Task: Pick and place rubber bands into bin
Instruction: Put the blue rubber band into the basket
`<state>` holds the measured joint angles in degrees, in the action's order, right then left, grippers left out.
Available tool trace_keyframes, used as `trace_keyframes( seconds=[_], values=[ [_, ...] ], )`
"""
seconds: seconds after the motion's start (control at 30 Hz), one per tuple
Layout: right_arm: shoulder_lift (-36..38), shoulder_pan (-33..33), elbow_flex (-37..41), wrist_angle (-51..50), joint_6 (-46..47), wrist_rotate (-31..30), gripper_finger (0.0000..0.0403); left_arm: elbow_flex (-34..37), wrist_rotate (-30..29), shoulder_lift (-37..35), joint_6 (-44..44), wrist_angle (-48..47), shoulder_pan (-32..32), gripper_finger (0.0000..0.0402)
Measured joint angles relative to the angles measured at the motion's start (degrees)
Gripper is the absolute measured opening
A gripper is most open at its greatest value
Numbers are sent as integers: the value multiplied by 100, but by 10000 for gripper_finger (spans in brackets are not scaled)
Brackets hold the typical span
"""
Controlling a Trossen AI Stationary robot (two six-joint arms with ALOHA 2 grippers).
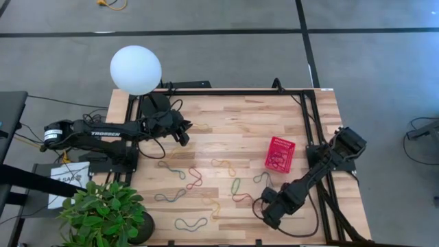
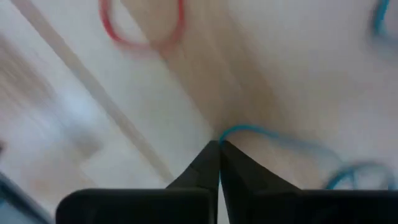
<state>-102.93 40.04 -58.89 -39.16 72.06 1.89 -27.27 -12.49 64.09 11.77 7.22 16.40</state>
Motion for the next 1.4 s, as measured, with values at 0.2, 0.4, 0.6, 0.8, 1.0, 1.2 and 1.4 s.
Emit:
trace_keyframes(
  seconds=[0.2, 0.4, 0.6, 0.8, 1.0, 1.2, 1.4],
  values=[
    [501, -128, -600, -386, -696, -1900, 2, 0, -5, -2, -1, 0, 0, 64],
    [1029, -126, -930, -949, -1678, -4417, 1, 0, -17, -2, -46, -2, 0, 64],
    [1258, -536, -919, -2466, -860, -4935, 1, 0, -17, -2, -59, -23, 0, 64],
    [977, -1161, -914, -4533, 1016, -3407, 0, 0, -17, -2, -59, -24, 0, 64],
    [567, -1395, -914, -5002, 806, -2736, 0, 0, -17, -2, -61, -24, 2, 64],
    [343, -1577, -726, -5100, 1133, -2480, 0, 0, -17, -2, -61, -24, 0, 64],
    [347, -1868, -191, -5090, 1143, -1018, 0, 0, -15, -2, -61, -24, 1, 64]
  ],
)
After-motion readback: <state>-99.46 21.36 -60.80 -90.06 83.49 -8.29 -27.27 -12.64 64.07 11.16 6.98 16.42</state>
